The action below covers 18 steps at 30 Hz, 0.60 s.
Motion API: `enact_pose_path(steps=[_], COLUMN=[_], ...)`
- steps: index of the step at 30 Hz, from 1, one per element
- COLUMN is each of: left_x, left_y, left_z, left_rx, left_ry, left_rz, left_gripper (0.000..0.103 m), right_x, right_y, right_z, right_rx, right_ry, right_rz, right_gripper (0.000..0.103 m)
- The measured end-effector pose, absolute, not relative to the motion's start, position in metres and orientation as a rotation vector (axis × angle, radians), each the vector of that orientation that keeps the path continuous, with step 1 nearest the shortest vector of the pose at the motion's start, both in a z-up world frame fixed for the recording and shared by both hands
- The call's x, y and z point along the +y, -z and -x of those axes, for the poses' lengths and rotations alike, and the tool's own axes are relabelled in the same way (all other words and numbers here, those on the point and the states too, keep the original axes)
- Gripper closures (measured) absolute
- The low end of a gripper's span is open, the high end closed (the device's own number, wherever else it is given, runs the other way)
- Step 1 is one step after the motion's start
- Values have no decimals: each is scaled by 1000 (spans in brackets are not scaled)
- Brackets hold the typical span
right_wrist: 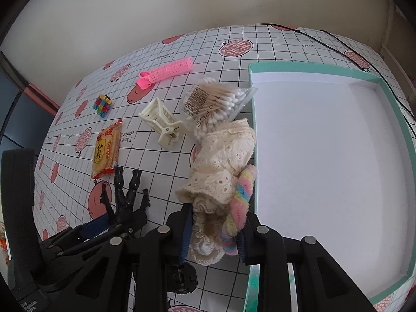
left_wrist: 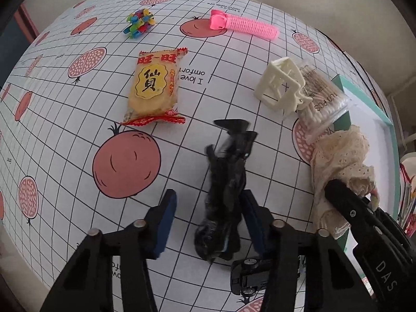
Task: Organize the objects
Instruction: 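Carry scrunchie with right gripper while left gripper carries black figure over teal box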
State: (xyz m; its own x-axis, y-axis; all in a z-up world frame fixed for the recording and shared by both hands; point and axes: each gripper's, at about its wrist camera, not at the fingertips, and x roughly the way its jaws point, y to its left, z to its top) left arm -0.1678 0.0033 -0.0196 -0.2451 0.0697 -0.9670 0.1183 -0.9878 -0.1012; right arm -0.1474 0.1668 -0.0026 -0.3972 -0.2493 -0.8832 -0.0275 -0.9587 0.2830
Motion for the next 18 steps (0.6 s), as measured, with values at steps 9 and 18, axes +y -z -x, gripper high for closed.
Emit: enact_pose_path(steps=[9, 18], left_x=[-5, 1], left_y=[9, -27], left_z=[166, 156], left_rx=[327, 336], left_ry=[2489, 2563], left_rz=[-1866, -1754], left_gripper=[75, 75], right_x=[161, 164], right_y=[-18, -49], right_z=[142, 124], right_rx=[-379, -365], right_ry=[2507, 2544], right_rz=[-1545, -1462], right_gripper=[74, 74])
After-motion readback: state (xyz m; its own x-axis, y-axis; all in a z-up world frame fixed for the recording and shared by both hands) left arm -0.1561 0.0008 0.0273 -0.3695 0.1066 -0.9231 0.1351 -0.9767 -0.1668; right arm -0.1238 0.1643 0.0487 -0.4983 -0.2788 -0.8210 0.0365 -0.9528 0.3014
